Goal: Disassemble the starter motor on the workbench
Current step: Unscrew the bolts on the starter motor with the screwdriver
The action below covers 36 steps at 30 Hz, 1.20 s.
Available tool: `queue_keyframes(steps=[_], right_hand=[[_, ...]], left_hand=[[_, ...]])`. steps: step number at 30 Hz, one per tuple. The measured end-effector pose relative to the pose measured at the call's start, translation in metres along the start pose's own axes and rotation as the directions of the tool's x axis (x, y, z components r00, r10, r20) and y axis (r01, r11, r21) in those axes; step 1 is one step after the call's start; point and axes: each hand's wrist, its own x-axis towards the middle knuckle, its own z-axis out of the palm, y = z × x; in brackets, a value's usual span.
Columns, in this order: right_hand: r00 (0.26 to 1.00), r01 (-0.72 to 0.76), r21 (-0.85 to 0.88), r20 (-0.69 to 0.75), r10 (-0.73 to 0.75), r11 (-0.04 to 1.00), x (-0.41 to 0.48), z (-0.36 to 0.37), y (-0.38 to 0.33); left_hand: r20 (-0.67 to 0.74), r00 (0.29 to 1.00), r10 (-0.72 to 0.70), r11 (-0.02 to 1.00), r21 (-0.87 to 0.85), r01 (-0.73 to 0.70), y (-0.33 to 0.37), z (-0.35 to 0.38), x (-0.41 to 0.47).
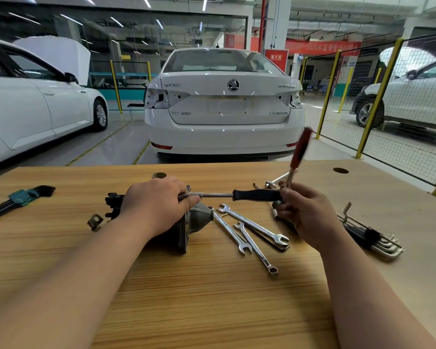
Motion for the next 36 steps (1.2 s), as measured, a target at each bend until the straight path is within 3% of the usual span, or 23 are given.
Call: queue_keyframes(steps=[2,5,7,16,21,27,36], right_hand=[[0.997,-0.004,-0.067,-0.078,-0.002,0.998,0.000,0.005,0.002],[0.976,-0.075,-0.344,-0.219,-0.002,0.936,0.000,0.009,0.009],[0.970,-0.107,-0.425,-0.244,0.000,0.899,0.002,0.009,0.013],[0.984,-0.010,-0.260,-0.175,-0.037,0.966,0.000,0.011,0.012],[0.997,0.033,-0.034,-0.066,-0.035,0.999,-0.001,0.012,0.011],[0.998,0.058,-0.069,-0.004,-0.058,0.996,0.001,0.007,0.007],[0.999,-0.024,-0.023,0.036,0.024,0.999,-0.003,0.006,-0.001]], left_hand=[[-0.023,1.000,0.004,1.000,0.003,-0.004,-0.001,0.001,-0.002],[-0.032,0.999,0.005,1.000,0.001,-0.005,-0.002,0.004,0.000],[-0.039,0.999,0.011,1.000,0.001,-0.011,-0.002,0.006,0.001],[-0.055,0.998,0.007,1.000,-0.012,-0.008,-0.002,0.004,-0.001],[-0.020,1.000,-0.017,1.000,0.010,0.017,-0.001,0.003,0.000],[-0.004,1.000,-0.016,0.999,0.034,0.016,0.001,0.002,0.001],[-0.004,1.000,-0.031,0.999,0.029,0.031,0.001,0.002,0.000]])
